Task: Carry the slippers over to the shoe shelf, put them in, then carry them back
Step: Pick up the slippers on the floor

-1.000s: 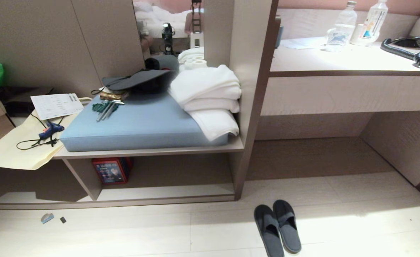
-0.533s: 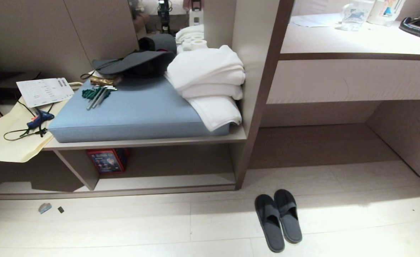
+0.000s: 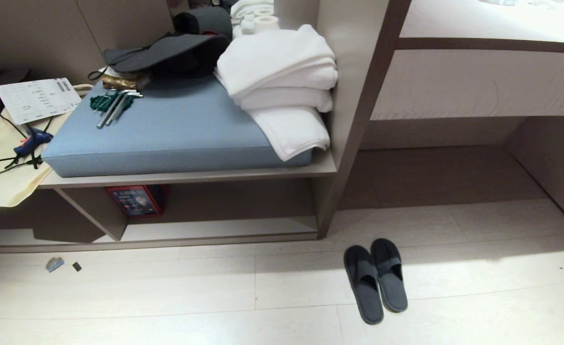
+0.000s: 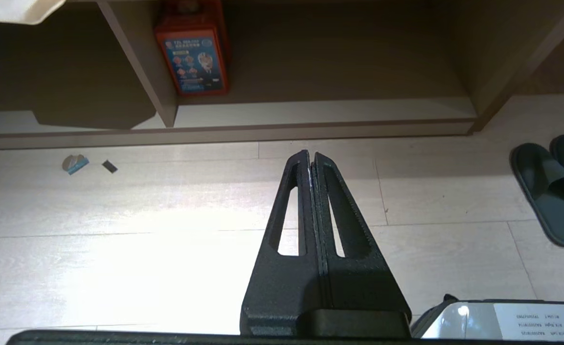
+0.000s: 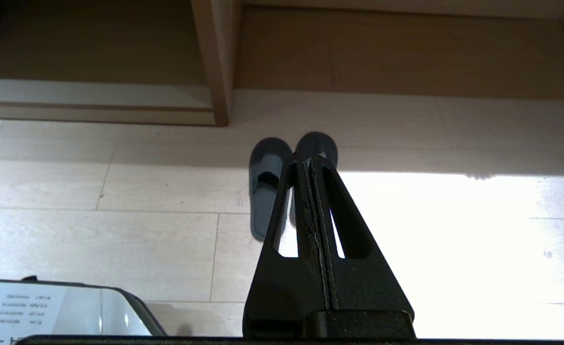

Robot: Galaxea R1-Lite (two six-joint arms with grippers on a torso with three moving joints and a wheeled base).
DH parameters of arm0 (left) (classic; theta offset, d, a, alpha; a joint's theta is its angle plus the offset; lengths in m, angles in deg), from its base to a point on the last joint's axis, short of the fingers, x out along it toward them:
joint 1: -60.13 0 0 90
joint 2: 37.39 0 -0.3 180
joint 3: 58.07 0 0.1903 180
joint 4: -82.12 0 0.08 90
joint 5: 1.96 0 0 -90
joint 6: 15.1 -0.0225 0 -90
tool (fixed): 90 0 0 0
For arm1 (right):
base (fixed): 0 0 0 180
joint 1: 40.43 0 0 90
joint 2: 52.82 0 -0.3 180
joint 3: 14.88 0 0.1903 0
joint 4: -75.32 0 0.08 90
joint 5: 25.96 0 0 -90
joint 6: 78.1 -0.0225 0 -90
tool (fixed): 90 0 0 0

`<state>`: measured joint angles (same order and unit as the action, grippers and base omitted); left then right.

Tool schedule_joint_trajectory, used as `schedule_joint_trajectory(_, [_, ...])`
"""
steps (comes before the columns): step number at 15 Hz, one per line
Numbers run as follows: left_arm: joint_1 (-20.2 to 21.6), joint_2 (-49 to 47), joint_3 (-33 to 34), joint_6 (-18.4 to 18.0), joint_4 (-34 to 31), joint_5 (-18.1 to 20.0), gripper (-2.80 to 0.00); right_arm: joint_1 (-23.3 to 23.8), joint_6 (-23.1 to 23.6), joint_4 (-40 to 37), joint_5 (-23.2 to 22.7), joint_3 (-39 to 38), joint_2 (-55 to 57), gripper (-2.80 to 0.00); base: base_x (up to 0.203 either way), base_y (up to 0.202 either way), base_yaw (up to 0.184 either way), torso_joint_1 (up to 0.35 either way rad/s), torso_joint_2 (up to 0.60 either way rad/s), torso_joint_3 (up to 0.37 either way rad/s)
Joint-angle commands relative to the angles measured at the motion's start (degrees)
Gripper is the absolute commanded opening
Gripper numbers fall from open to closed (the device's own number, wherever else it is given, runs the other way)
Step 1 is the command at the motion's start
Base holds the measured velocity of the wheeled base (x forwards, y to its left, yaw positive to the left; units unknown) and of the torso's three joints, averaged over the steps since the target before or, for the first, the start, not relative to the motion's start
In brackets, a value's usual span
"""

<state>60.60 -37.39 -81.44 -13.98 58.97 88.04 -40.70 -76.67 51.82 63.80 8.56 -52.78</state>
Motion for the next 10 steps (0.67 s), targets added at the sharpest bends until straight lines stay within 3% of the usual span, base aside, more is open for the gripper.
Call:
schedule_joint_trajectory(1, [0.1,-0.1,0.0,0.0,0.0,0.0,-2.8,0.0,0.0,0.0,0.0,0.0,0.0,-2.8,0.0,0.0,0.0,0.006,0.0,-0.193])
schedule_joint_trajectory(10, [0.0,-0.1,0.0,0.0,0.0,0.0,-2.8,0.0,0.2,-0.1,0.1,0.0,0.0,-2.8,0.0,0.0,0.0,0.001,0.0,-0.197])
